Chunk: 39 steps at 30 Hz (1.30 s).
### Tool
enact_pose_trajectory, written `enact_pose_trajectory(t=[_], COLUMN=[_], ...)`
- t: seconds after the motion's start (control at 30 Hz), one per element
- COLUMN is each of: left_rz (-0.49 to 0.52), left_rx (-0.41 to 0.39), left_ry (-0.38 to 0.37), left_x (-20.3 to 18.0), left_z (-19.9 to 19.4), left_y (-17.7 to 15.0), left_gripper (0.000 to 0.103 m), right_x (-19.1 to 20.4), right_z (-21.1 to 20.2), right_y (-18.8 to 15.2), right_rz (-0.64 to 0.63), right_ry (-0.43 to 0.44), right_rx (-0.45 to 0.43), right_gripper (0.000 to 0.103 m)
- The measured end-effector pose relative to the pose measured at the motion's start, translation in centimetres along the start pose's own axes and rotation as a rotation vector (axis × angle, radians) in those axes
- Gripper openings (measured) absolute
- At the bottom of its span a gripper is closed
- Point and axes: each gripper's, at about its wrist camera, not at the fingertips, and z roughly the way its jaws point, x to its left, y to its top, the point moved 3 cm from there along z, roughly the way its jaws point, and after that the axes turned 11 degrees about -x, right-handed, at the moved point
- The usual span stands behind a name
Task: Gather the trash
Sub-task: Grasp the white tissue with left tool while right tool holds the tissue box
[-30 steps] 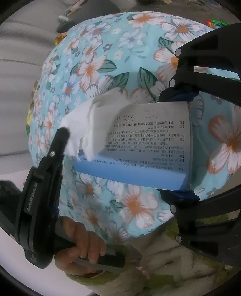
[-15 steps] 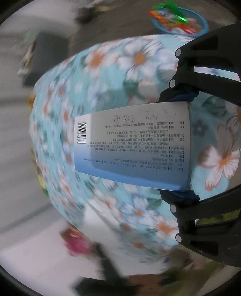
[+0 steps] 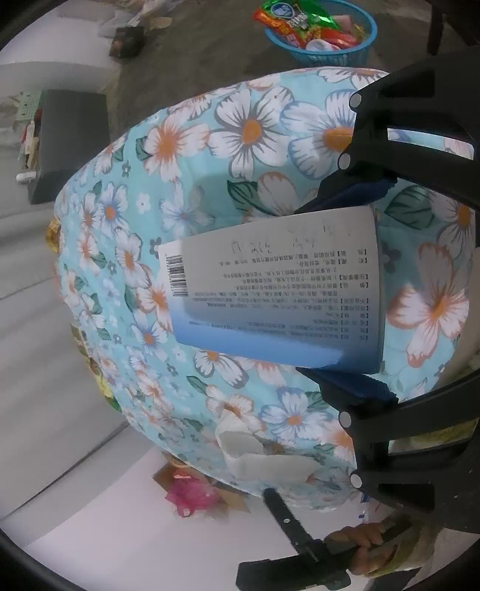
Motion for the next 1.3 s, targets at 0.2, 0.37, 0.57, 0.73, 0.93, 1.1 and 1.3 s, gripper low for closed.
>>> enact_pose_trajectory(t=[0.2, 0.37, 0.57, 0.73, 0.93, 1.1, 1.3], left_rz=[0.137, 0.122, 0.179, 0.241, 0.254, 0.273, 0.279], left_rx=[0.004, 0.073, 0.093, 0.085, 0.074, 0.064, 0.056], left_ry=[0.037, 0.068, 0.113, 0.164, 0.17, 0.171, 0.169], left_x=[-1.5, -1.1, -2.0, -2.8, -3.4, -4.0, -4.3], left_z=[3.2, 6.2, 7.7, 8.2, 8.4, 8.3, 8.2], left_y=[0.8, 0.4, -0.5, -0.9, -0.9, -0.8, -0.6], left_gripper=[0.059, 0.061, 0.061, 0.061, 0.045, 0.03, 0.017], right_x=[-0.1, -0.3, -0.4, -0.3, 0.0, 0.1, 0.2], right_z=[0.2, 0.5, 1.1, 1.4, 1.7, 1.7, 1.7], right_y=[0.2, 0.5, 0.7, 0.7, 0.5, 0.4, 0.4], right_rz=[0.011, 0.023, 0.025, 0.012, -0.018, -0.029, -0.036], right_ry=[0.002, 0.009, 0.008, -0.008, -0.04, -0.055, -0.072], right_rx=[0.0, -0.005, 0.0, -0.002, -0.006, -0.009, -0.013], right_gripper=[0.072, 0.073, 0.075, 0.075, 0.075, 0.075, 0.07])
